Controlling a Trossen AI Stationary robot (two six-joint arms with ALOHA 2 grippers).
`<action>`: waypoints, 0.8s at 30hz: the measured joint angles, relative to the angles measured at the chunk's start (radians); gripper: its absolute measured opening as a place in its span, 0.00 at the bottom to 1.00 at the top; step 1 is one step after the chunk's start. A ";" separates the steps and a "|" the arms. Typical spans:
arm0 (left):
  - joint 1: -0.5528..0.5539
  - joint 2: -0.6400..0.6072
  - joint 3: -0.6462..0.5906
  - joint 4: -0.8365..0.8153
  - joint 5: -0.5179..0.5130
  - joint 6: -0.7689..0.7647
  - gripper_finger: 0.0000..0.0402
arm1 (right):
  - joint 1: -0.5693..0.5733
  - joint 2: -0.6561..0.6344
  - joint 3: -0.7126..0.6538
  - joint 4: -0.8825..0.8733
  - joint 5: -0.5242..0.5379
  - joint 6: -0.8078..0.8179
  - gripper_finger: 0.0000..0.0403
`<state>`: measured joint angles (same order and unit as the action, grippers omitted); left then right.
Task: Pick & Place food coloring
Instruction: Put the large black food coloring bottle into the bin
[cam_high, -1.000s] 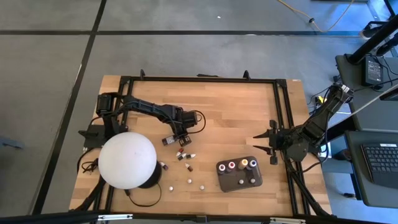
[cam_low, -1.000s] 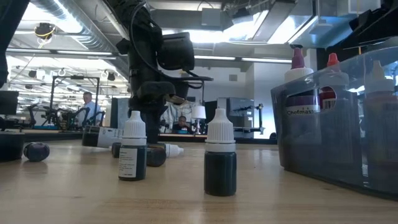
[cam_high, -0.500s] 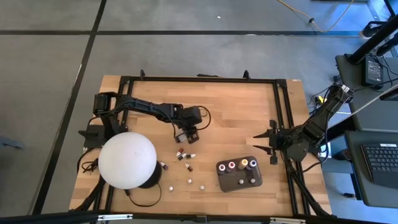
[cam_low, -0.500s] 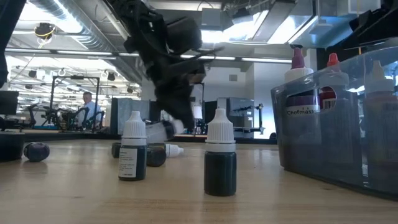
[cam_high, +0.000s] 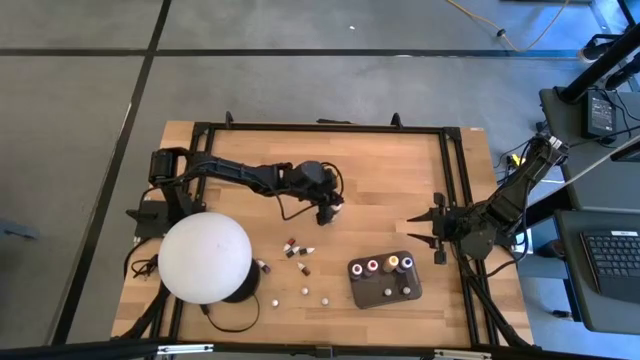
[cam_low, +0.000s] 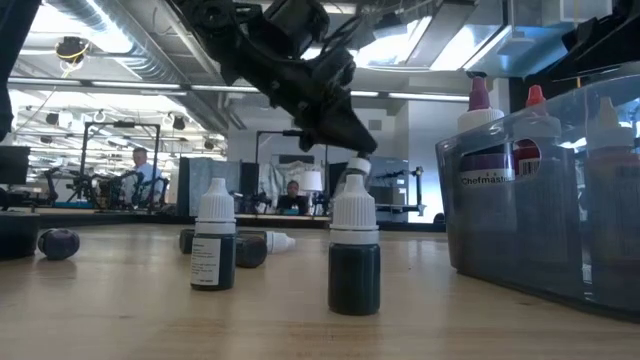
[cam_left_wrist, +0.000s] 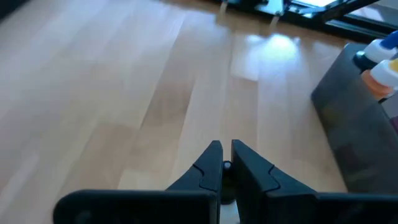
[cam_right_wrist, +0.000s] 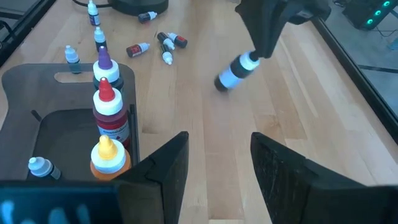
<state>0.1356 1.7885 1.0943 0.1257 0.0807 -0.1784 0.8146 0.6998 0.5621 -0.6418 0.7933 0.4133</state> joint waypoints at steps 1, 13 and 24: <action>-0.002 0.000 0.000 0.004 -0.001 0.008 0.04 | 0.000 0.000 0.000 0.000 0.000 0.000 0.44; -0.047 -0.001 -0.008 -0.009 -0.010 0.009 0.04 | 0.000 0.000 0.000 -0.005 -0.007 0.000 0.44; -0.086 0.001 -0.013 0.034 -0.070 0.042 0.04 | 0.000 0.000 0.000 -0.007 -0.008 0.001 0.44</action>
<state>0.0492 1.7892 1.0817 0.1593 0.0105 -0.1361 0.8146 0.6998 0.5621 -0.6486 0.7853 0.4141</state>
